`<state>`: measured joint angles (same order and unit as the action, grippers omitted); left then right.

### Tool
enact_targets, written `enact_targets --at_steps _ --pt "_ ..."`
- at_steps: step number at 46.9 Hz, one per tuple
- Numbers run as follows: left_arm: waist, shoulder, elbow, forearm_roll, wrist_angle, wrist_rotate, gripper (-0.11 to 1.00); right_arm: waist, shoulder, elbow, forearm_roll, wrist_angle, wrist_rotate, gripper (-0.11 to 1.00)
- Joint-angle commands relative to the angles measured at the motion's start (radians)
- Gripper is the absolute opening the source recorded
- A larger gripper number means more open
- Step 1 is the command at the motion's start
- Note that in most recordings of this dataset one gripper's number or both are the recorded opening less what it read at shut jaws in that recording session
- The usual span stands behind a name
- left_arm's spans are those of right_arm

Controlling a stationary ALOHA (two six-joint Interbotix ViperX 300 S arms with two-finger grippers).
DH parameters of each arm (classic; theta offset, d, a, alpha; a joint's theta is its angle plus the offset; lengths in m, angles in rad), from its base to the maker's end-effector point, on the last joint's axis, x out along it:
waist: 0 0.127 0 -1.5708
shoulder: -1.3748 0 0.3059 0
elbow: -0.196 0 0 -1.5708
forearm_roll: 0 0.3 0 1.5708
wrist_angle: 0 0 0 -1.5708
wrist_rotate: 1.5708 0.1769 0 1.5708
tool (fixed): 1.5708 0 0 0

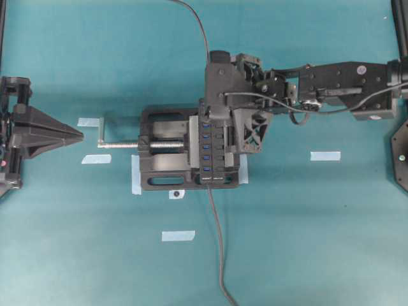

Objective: Insert the USB into the center port of the fixed hub
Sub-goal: 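Pull the plug out of the end port and lift it away, then carry the plug with the right gripper to the hub's center port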

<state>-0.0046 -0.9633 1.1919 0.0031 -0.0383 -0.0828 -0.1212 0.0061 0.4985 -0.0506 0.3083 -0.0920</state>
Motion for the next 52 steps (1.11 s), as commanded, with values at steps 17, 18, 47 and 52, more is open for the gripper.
enact_targets --at_steps 17,18,47,52 --pt "0.0 0.005 -0.012 0.002 -0.012 -0.002 0.02 0.011 -0.017 -0.014 0.002 -0.041 -0.008 0.11" --pt "0.0 0.005 -0.012 0.002 -0.011 -0.002 0.02 0.012 -0.017 -0.012 0.002 -0.044 -0.008 0.11" --pt "0.0 0.008 -0.009 0.002 -0.011 -0.008 0.02 0.026 0.018 -0.012 0.002 -0.046 -0.008 0.11" --pt "0.0 0.008 -0.009 0.002 -0.011 -0.02 0.02 0.026 0.025 -0.011 0.002 -0.046 -0.008 0.11"
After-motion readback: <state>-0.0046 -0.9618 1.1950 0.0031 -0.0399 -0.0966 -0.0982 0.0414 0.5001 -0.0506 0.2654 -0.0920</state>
